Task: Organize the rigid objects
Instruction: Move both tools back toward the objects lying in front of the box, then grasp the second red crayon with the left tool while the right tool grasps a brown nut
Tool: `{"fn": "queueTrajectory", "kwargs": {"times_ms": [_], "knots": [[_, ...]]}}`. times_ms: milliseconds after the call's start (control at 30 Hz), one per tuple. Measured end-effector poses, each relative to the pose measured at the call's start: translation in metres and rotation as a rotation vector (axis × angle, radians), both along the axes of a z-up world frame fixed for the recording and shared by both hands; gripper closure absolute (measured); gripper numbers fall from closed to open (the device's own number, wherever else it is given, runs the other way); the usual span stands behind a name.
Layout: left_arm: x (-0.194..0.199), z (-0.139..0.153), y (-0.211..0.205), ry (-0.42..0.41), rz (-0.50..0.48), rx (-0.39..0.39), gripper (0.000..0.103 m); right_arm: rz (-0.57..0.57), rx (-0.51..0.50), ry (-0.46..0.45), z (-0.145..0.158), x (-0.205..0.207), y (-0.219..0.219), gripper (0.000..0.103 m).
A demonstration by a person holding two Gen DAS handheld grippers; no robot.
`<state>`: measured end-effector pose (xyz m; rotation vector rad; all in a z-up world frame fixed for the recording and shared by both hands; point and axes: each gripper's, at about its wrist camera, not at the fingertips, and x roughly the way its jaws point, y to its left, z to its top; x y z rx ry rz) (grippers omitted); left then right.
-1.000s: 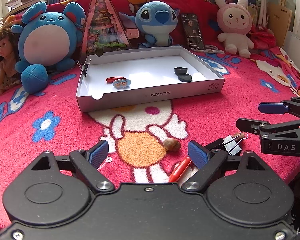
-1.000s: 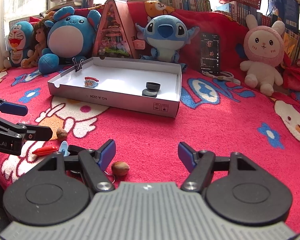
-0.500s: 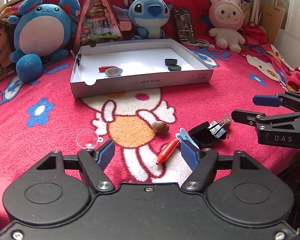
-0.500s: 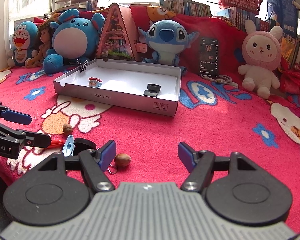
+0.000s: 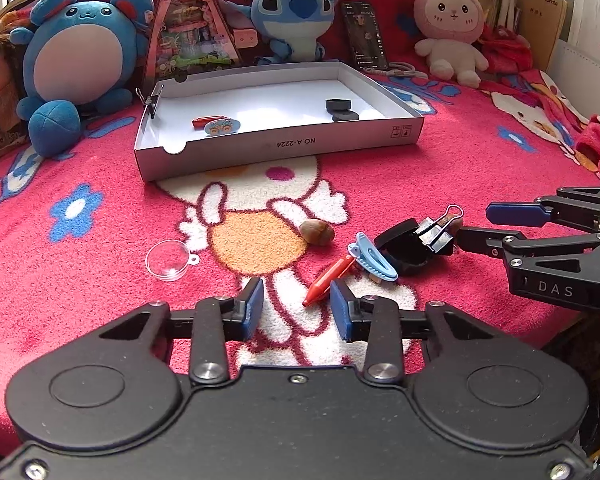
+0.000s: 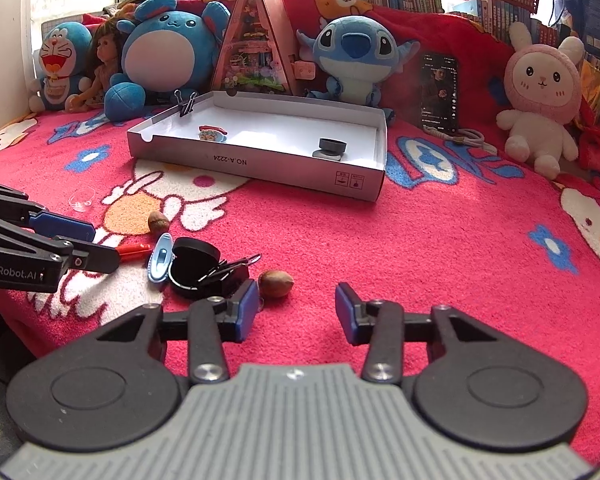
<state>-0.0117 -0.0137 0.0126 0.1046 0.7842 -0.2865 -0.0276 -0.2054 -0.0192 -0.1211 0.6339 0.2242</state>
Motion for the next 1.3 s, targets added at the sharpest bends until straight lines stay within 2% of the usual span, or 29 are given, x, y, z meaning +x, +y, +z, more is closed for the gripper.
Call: {"fn": "queueTrajectory", "kwargs": {"times_ms": [167, 433, 700, 1300], "knots": [[0.002, -0.001, -0.001, -0.001, 0.007, 0.001, 0.073, 0.000, 0.003, 0.008, -0.004, 0.002, 0.005, 0.061], [0.007, -0.004, 0.001, -0.012, 0.027, 0.012, 0.077, -0.070, 0.019, 0.016, -0.006, 0.009, -0.002, 0.069], [0.012, -0.004, 0.005, -0.019, 0.053, 0.017, 0.082, -0.100, 0.034, 0.020, -0.008, 0.012, -0.008, 0.070], [0.012, -0.003, 0.002, -0.018, 0.063, -0.010, 0.083, -0.070, 0.056, 0.019, -0.008, 0.014, 0.001, 0.070]]}}
